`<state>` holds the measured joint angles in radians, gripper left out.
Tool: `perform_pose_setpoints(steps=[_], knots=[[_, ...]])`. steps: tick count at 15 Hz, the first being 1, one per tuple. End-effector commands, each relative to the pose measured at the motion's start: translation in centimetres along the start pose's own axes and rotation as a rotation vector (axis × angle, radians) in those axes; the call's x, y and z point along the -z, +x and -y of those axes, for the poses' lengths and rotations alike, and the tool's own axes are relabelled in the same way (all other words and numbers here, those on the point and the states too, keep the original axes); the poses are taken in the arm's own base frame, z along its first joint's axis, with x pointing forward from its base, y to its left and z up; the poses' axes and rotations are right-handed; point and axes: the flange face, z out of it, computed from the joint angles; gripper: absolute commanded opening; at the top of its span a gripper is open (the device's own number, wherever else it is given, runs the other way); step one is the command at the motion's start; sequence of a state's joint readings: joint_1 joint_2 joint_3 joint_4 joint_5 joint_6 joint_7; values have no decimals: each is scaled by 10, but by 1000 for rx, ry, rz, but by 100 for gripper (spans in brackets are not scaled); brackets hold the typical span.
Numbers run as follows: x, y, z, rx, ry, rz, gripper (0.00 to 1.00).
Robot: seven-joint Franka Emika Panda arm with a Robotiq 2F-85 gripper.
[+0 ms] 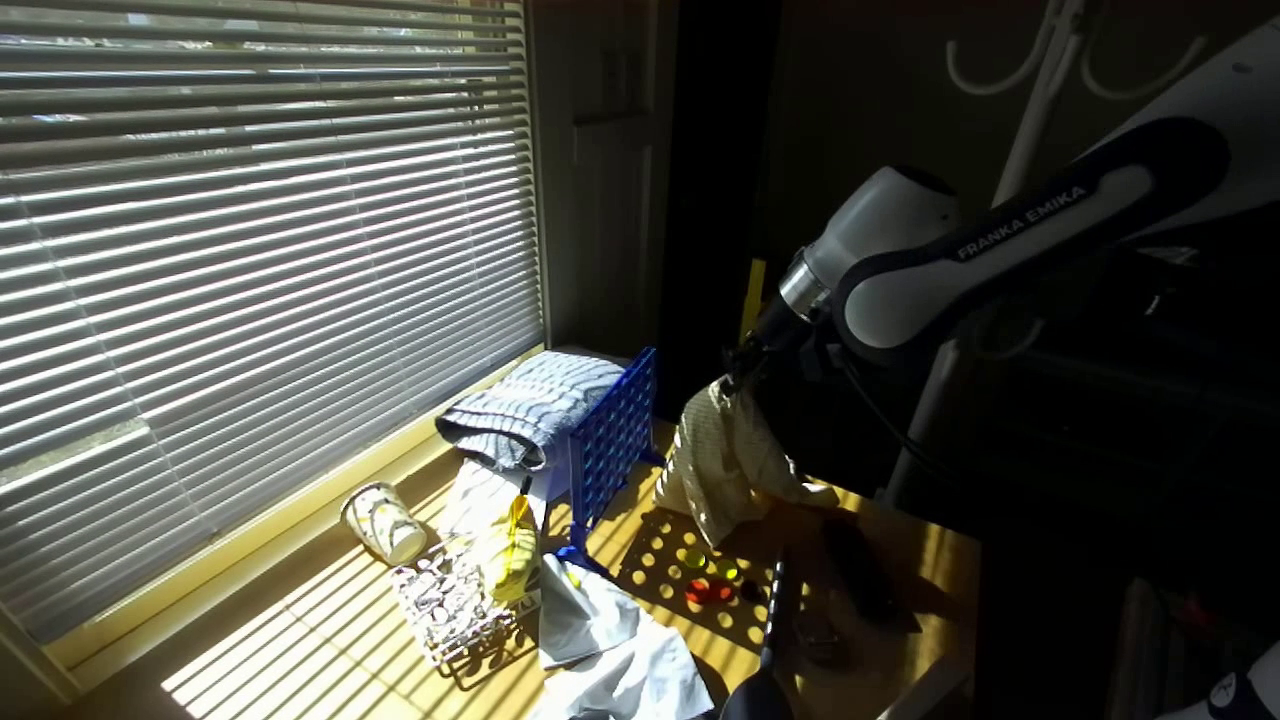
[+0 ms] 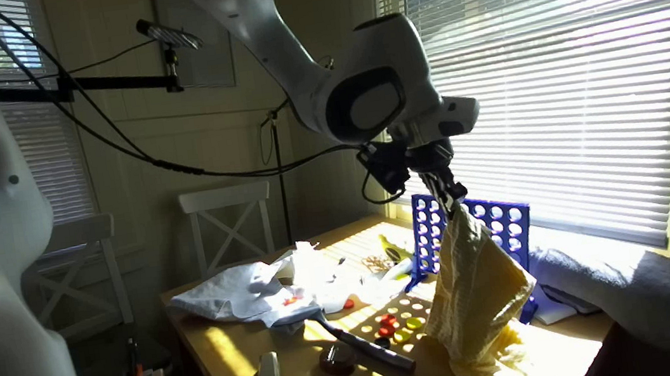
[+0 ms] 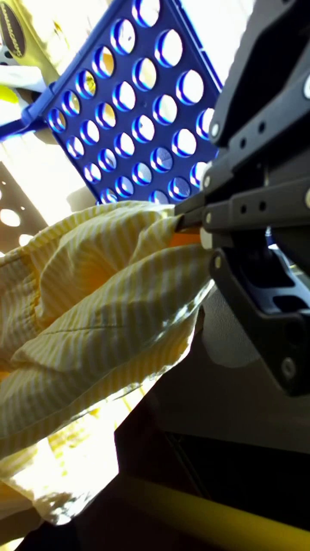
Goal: Take the cloth off of the coat hanger and put it on the table
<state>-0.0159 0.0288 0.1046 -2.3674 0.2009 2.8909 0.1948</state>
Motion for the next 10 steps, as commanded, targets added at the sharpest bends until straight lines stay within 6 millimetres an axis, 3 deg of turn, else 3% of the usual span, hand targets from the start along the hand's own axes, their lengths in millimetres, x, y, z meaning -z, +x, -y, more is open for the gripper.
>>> perform_pose_setpoints(steps=[1,5,10], knots=[[17,25,-44,-39,-36,87,0],[14,30,-76,-52,-72,219,0],[4,26,-86,-27,-91,329,0]])
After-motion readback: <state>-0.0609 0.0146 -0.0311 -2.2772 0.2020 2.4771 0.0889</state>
